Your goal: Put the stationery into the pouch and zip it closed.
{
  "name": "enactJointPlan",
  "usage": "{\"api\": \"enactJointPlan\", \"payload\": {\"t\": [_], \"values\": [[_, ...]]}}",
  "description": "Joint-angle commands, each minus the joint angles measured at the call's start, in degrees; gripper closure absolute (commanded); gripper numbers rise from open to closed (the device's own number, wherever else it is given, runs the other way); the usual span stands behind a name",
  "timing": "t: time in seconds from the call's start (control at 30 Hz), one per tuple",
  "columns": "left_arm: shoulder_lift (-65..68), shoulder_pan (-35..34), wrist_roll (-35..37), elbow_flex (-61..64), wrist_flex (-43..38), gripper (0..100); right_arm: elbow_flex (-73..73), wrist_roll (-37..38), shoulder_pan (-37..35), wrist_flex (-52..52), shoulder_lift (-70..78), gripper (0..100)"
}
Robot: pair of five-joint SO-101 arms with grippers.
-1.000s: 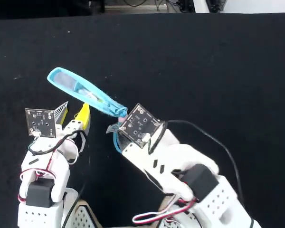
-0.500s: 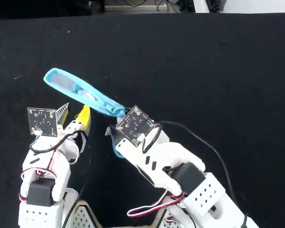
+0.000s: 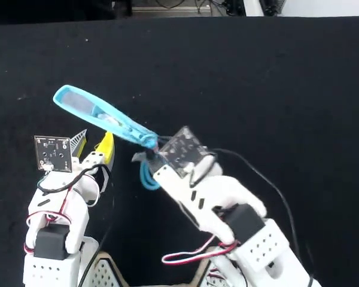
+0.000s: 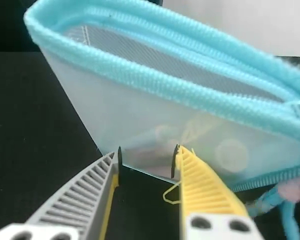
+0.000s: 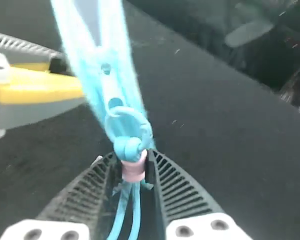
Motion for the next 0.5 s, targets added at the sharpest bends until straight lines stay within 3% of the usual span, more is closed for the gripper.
{"api": "enactJointPlan", "payload": {"t": [0.0,0.27,0.47], "values": [[-0.53,0.66,0.18,-0.75,0.09,82,1.54,1.23,0.88,1.05,-7.25,98.3],[-0.53,0.66,0.18,-0.75,0.09,82,10.15,1.23,-4.92,-2.02,-15.08,85.8],[-0.53,0.75,0.18,-0.75,0.09,82,14.37,1.23,-5.01,-9.32,-15.16,85.1]]}}
